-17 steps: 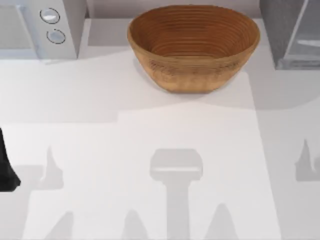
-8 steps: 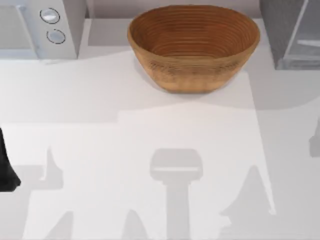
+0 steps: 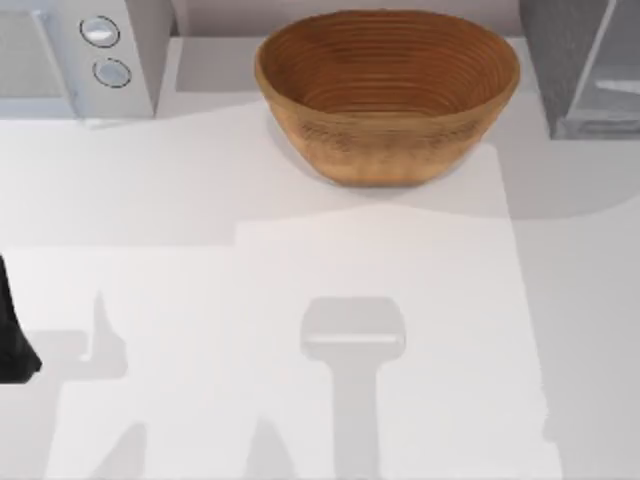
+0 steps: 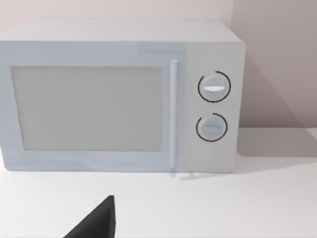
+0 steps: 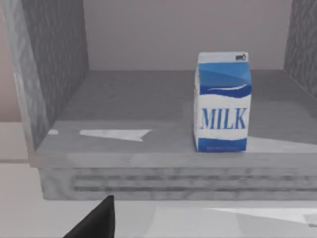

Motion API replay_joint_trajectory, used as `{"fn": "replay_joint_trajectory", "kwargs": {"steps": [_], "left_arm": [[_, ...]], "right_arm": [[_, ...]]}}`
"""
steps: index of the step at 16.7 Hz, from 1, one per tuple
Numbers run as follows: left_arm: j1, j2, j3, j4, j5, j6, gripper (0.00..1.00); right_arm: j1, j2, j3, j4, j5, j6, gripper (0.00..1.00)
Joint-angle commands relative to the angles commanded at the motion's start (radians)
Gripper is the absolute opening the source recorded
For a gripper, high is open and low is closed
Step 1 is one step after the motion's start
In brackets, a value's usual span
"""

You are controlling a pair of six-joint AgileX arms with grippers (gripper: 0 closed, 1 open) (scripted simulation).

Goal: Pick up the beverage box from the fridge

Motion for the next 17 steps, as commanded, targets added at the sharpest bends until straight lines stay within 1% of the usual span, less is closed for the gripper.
{"fn": "replay_joint_trajectory", "kwargs": {"steps": [4, 11, 14, 17], "left_arm": [[0.000, 0.000, 0.000, 0.000, 0.000, 0.000, 1.00], [0.000, 0.000, 0.000, 0.000, 0.000, 0.000, 1.00], [0.000, 0.000, 0.000, 0.000, 0.000, 0.000, 1.00], [0.000, 0.000, 0.000, 0.000, 0.000, 0.000, 1.00]], "right_arm": [[-0.037, 0.119, 0.017, 0.117, -0.036, 0.002, 1.00], [-0.032, 0.134, 0.029, 0.118, -0.029, -0.001, 1.00], [-0.012, 0.211, 0.130, 0.100, 0.014, -0.008, 1.00], [0.035, 0.332, 0.309, 0.050, 0.071, -0.012, 1.00]]}}
